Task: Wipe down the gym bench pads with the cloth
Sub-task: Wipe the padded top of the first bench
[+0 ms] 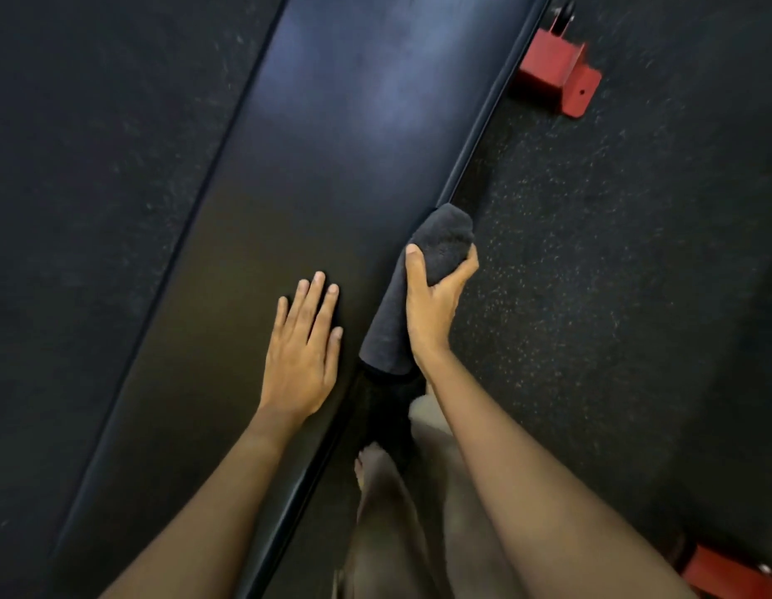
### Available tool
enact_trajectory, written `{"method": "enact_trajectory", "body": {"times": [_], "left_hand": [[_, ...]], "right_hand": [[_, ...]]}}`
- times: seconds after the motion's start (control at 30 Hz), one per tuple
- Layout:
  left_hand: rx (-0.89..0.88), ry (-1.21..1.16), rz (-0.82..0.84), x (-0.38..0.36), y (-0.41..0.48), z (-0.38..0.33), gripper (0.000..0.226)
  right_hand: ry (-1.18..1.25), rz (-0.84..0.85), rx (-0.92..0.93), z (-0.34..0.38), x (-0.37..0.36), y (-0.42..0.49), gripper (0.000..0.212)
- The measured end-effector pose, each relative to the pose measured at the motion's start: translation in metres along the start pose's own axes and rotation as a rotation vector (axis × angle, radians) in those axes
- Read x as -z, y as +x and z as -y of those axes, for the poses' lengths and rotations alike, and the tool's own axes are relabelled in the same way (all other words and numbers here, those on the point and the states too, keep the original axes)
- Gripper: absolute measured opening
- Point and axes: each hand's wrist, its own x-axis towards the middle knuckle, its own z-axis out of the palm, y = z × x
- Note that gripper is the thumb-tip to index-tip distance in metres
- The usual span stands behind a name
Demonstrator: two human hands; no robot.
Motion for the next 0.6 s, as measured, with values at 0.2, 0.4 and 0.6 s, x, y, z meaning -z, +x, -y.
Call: {"method": "enact_trajectory", "body": {"times": [0.2, 0.4, 0.6], "left_hand": [[0.021, -0.02, -0.04, -0.005, -0.085, 0.02, 0.049], [0.033, -0.045, -0.034, -0.008, -0.202, 0.05, 0.049], [0.111, -0.068, -0.009, -0.01, -0.337, 0.084, 0.049]], "right_hand": [[-0.009, -0.005, 0.023, -0.05, -0.002, -0.077, 0.074], [-0.069, -0.018, 0.009, -0.115, -0.002, -0.182, 0.072], [-0.057, -0.031, -0.004, -0.189, -0.006, -0.295, 0.073]]}}
